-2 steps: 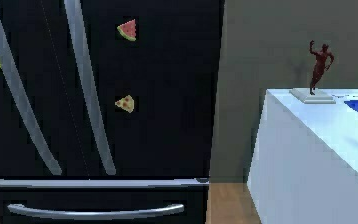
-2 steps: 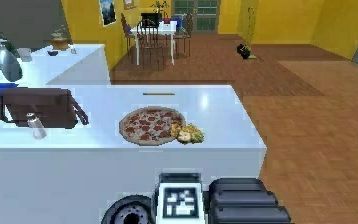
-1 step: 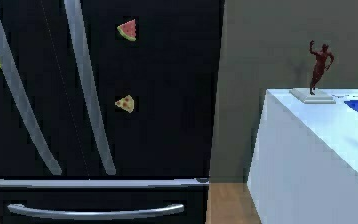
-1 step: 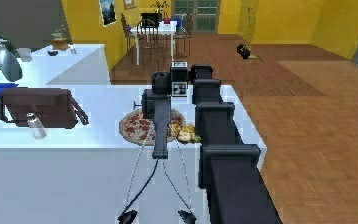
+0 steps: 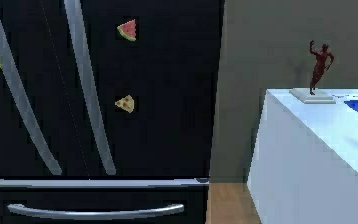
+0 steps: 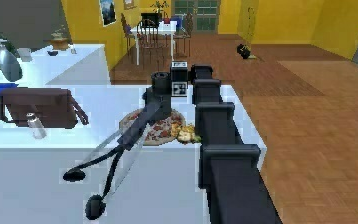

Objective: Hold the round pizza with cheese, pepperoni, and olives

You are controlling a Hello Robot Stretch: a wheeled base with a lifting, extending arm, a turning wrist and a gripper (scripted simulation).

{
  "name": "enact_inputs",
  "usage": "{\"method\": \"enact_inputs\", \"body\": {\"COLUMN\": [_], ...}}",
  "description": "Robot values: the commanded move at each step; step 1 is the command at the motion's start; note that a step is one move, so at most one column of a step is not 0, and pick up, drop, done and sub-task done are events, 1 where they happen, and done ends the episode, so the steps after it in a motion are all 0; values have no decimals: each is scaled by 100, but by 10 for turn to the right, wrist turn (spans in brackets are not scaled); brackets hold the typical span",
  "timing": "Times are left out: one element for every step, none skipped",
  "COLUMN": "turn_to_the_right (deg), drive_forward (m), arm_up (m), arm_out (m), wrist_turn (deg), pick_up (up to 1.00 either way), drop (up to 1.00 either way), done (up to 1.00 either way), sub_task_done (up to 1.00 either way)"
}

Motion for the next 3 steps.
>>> {"method": "enact_inputs", "body": {"turn_to_the_right": [0, 0, 0], "drive_forward": [0, 0, 0], "arm_up": [0, 0, 0], "arm_out": [0, 0, 0], "wrist_turn": [450, 450, 300], "pick_up": [0, 0, 0], "drop": [0, 0, 0], "done": [0, 0, 0], "sub_task_done": [0, 0, 0]}}
